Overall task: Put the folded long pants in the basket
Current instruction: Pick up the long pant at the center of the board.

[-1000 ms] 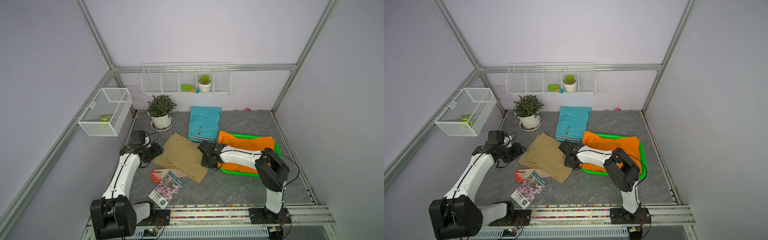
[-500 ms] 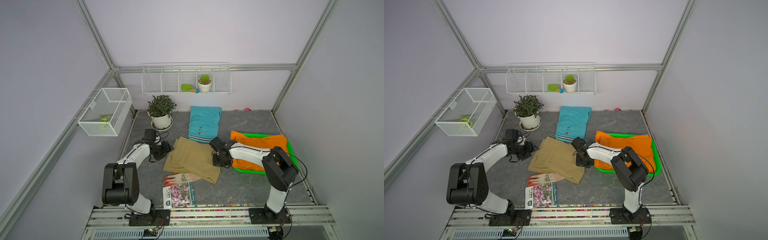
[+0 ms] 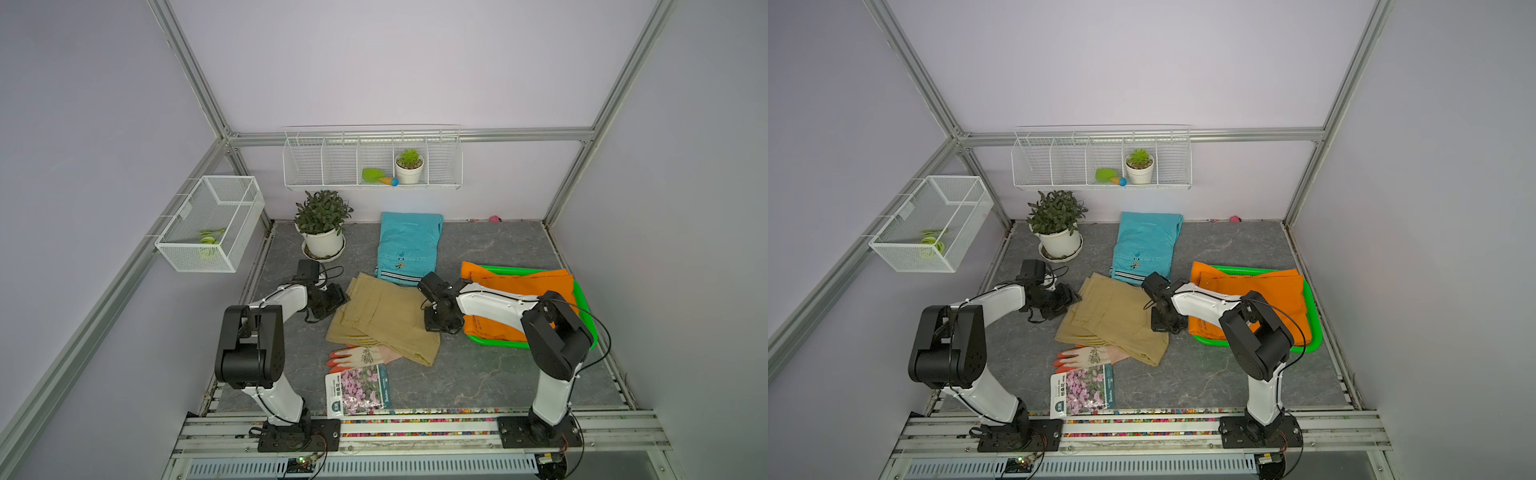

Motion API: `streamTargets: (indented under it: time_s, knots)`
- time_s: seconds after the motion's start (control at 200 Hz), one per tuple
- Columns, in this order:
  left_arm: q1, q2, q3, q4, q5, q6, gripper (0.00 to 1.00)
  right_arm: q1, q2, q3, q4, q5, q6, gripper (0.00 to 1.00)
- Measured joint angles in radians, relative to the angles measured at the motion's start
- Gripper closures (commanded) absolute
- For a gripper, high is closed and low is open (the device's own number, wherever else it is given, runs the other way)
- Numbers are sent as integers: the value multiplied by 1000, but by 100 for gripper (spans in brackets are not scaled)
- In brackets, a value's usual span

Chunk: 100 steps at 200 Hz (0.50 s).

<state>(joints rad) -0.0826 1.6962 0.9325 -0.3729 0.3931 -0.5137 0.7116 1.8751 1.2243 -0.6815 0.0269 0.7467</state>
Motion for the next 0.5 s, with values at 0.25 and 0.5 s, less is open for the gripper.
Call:
streamTargets:
  time_s: [0.25, 0.5]
  knots:
    - [-5, -1, -43, 79, 66, -5, 42, -6, 9, 10, -3, -10, -4, 100]
    - [-11, -8, -68, 110, 87, -3, 50, -10, 27, 36, -21, -16, -8, 100]
